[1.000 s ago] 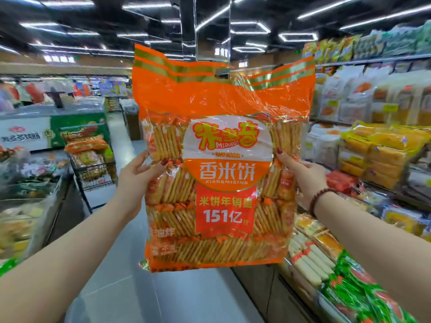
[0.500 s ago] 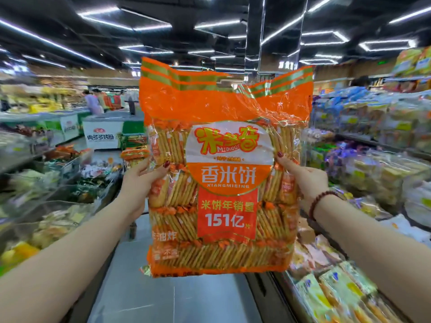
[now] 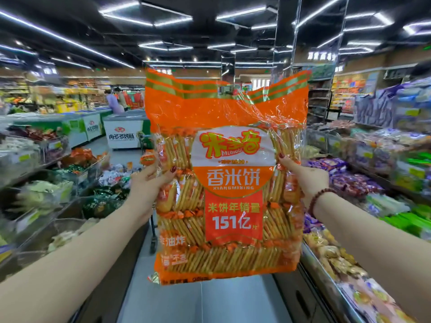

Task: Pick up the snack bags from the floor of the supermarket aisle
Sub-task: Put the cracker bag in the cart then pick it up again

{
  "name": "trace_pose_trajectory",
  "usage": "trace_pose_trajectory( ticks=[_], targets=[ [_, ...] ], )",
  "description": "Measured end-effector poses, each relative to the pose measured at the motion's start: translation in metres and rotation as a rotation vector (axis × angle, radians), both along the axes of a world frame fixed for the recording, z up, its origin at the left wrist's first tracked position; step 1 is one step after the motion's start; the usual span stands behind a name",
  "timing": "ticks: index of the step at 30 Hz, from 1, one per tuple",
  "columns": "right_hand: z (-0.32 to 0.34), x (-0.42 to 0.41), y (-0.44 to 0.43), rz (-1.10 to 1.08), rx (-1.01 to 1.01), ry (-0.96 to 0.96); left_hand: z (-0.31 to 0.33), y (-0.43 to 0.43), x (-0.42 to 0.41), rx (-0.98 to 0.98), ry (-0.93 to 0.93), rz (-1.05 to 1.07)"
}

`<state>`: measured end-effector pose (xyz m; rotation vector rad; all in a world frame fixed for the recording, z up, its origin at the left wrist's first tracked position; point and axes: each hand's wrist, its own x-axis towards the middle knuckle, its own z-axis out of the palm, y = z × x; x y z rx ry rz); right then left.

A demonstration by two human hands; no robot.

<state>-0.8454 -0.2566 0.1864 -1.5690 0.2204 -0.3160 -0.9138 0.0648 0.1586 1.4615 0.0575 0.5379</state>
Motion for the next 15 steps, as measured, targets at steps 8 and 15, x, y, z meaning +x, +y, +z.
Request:
trace_pose_trajectory(
  ticks=[8,15],
  targets=[
    [-0.010,0.127,0.096,0.006,-0.031,0.043,-0.008,0.084,0.111,-0.027,0.036,0.045],
    [-0.034,0.261,0.167,0.089,-0.082,0.114,-0.033,0.141,0.221,-0.036,0.097,0.128]
  ],
)
